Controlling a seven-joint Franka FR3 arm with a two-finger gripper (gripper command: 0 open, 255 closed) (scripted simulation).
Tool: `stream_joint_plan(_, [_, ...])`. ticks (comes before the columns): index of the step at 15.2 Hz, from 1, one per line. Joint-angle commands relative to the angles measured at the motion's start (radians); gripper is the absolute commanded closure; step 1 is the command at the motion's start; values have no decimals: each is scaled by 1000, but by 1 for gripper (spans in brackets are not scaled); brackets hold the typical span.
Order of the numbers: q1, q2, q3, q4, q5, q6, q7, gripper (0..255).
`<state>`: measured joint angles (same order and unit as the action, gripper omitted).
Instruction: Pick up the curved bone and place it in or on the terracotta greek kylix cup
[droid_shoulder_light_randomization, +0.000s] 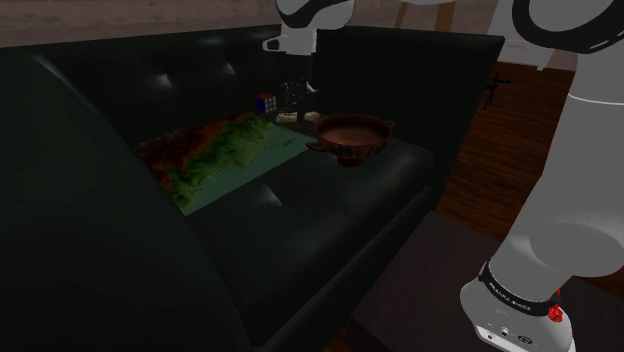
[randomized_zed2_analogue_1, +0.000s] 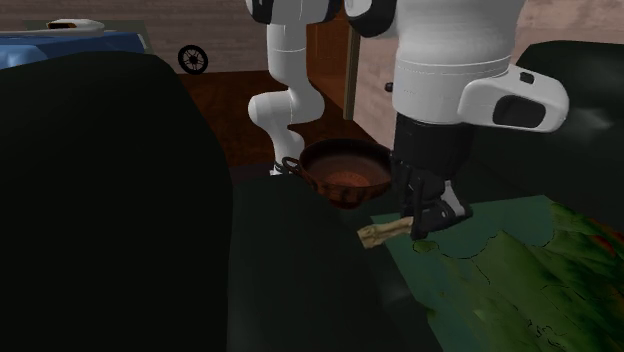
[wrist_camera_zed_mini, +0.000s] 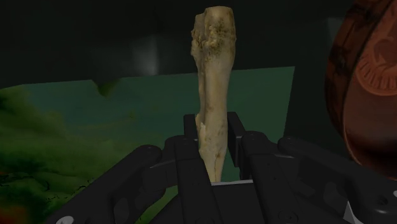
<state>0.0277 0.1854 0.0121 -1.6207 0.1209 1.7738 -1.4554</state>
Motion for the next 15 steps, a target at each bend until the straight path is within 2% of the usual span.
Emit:
stream_joint_plan(1, [0, 4, 0, 31, -1, -28, 3, 255])
stream_joint_plan(15, [-3, 31, -1, 258, -3, -226, 23, 255])
